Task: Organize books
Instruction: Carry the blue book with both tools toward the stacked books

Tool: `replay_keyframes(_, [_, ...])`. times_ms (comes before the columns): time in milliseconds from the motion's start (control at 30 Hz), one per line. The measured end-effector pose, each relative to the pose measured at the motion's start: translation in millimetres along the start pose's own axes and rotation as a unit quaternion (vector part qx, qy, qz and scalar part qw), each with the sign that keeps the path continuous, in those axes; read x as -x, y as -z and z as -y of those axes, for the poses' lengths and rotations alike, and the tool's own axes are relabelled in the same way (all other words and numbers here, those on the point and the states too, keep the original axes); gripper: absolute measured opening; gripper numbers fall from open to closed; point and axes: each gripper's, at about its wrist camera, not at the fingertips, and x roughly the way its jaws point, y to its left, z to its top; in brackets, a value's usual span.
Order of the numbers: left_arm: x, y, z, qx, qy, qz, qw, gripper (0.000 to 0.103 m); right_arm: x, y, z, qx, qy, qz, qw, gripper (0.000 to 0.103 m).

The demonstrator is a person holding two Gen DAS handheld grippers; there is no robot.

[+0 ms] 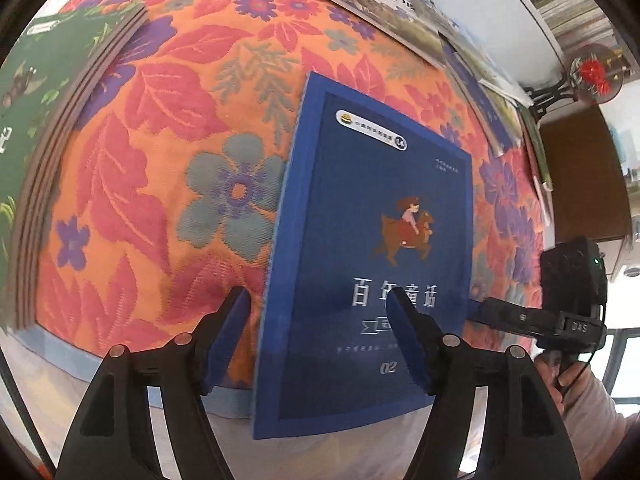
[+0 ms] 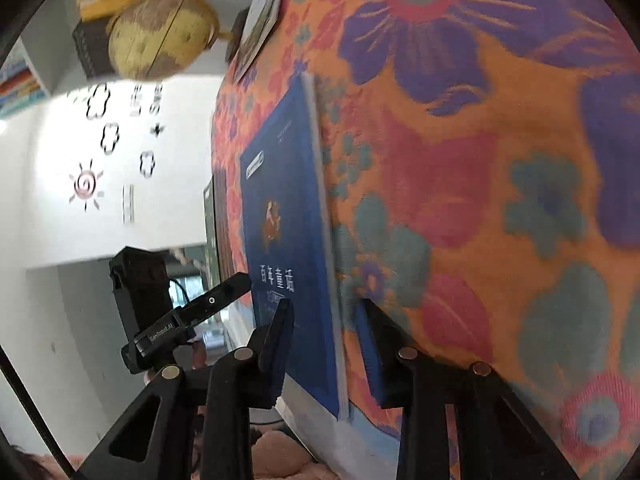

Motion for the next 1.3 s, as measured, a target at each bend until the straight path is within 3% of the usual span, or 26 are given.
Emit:
replay_keyframes(100, [2.3, 1.8, -6.3, 0.025, 0.026, 0.009, 0.9993, 0.075, -16.1, -9.8, -12.3, 0.024, 0.009, -0.013, 1.0, 0.034])
replay_keyframes(233, [3.0, 2.5, -4.0, 0.037, 0.022, 0.018, 0.9989, 0.075, -16.6, -11.7, -6.9, 0.022, -0.002, -0.014, 1.0, 0.033])
replay_keyframes(367, [14.2, 4.7, 7.6, 0.027, 0.009, 0.037, 0.9989, 0.075, -17.2, -6.2, -36.2, 0.119, 0.071, -0.023, 0.99, 0.031])
replay_keyframes(400, [18.3, 4.2, 11.7, 0.019, 0.007, 0.042, 0.9989, 0.075, -16.4, -4.3, -42.3, 0.13, 0.072, -0.023, 0.989, 0.03])
replay_keyframes(467, [26.6, 1.5, 21.6, -0.004, 0.006, 0.044, 0.999, 0.075, -10.3, -1.1, -49.0, 0.126, 0.044, -0.012, 0.991, 0.028])
replay_keyframes(567, [36.3, 0.0, 36.4, -0.038, 0.002, 0.047, 0.9982, 0.074, -1.3, 9.2, -57.9, 0.135, 0.055, 0.016, 0.989, 0.028])
replay_keyframes(800, [45.8, 7.5, 47.8, -0.082, 0.014, 0.04, 0.9957, 0.074, 17.8, 28.4, -58.3, 0.107, 0.024, 0.06, 0.992, 0.028])
replay_keyframes(933, [50.5, 11.7, 51.2, -0.099, 0.019, 0.04, 0.9941, 0.074, 26.5, 36.7, -66.1, 0.122, 0.042, 0.074, 0.989, 0.028])
replay_keyframes(1167, [64.4, 10.4, 55.9, -0.14, 0.022, 0.043, 0.989, 0.075, 2.9, 40.6, -91.8, 0.148, 0.077, 0.068, 0.984, 0.028])
replay_keyframes(1300, [45.4, 11.8, 42.8, -0.141, 0.017, 0.002, 0.9898, 0.072, -19.8, 41.5, -82.4, 0.12, 0.075, 0.047, 0.989, 0.028])
